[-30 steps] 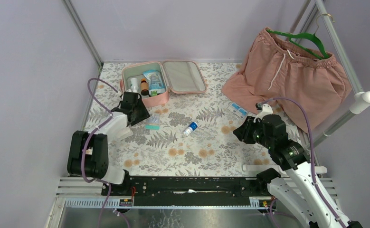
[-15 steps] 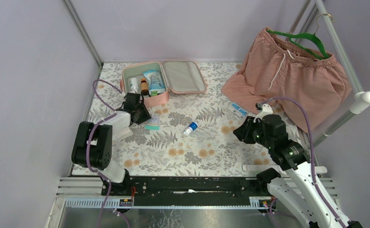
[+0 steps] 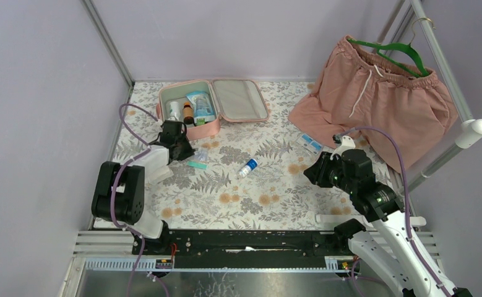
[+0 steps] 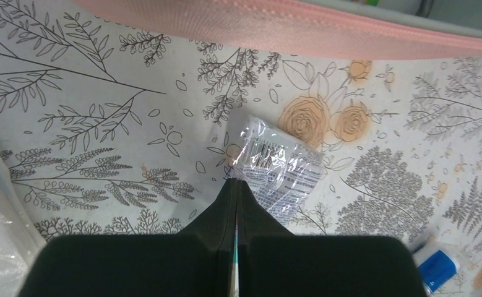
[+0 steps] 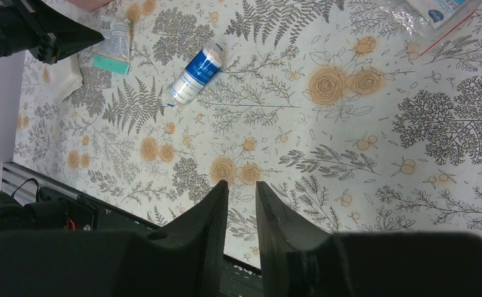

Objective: Organize the medicine kit
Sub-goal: Pick up the medical item at the center of the board.

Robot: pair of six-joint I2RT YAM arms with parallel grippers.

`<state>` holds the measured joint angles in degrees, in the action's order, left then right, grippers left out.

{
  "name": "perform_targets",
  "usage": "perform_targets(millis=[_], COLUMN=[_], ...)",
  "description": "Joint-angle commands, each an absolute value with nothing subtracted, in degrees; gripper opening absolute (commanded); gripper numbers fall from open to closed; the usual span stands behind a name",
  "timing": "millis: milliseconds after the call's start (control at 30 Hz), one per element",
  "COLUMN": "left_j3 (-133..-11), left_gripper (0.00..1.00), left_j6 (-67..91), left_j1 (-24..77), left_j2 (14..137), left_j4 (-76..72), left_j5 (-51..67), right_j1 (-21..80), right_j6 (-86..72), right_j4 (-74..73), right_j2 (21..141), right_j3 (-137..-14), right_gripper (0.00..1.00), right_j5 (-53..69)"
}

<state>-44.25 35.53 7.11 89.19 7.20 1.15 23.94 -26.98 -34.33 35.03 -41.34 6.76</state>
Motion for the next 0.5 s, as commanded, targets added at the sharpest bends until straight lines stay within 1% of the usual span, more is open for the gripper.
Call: perform_targets(millis=[0, 133, 233, 333, 467], left_j3=[-45.07, -45.71, -50.7, -59.66, -74.18], left_gripper=[0.0, 0.0, 0.0, 0.0, 0.0], left_j6=[36.05, 36.08, 35.77, 33.9, 31.23], left_j1=[8.02, 10.84, 11.25, 11.02, 8.67], left_j2=[83.88, 77.72, 75.97, 78.21, 87.16], left_j4=[9.34, 11.79, 13.54, 16.39, 20.46], left_j5=[2.06, 3.46, 5.23, 3.43, 2.2], right_j1=[23.81, 23.78, 23.77, 23.78, 23.82], right_j6=[-26.19, -26.28, -26.49, -26.56, -26.54], right_j4=[-34.5, -34.34, -33.96, -33.82, -34.3], right_j2=[34.68, 34.46, 34.54, 34.69, 34.61], right_j3=[-42.45, -41.89, -41.6, -41.78, -42.47], right_gripper=[0.31, 0.31, 0.31, 0.32, 0.32], right_j5=[7.04, 6.81, 7.23, 7.52, 7.26])
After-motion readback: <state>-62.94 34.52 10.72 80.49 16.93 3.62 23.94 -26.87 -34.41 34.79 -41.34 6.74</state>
